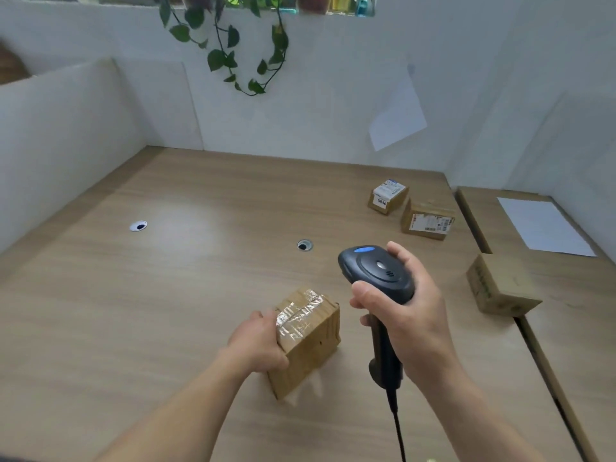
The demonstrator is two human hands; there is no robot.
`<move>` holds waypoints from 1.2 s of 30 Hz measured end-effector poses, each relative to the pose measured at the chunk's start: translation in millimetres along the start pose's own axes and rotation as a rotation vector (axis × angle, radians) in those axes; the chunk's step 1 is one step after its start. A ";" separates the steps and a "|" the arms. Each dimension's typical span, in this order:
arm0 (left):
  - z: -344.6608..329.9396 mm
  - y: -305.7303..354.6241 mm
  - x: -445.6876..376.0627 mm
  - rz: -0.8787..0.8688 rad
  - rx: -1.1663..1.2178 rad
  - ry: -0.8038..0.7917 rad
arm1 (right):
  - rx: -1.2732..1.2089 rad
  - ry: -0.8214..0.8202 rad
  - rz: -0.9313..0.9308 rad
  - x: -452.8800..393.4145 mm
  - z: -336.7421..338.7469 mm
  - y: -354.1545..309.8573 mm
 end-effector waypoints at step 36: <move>-121.8 9.2 121.3 0.704 0.263 -0.023 | -0.155 -0.252 -0.084 49.8 64.9 7.9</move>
Point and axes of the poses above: each hand's wrist, its own x-axis away from the middle knuckle, its own z-axis out of the back of the hand, y = z × x, the point moved 2 cm from there along -x, towards the middle knuckle, and after that the axes turned 14 degrees about z, right-handed, at the moved point
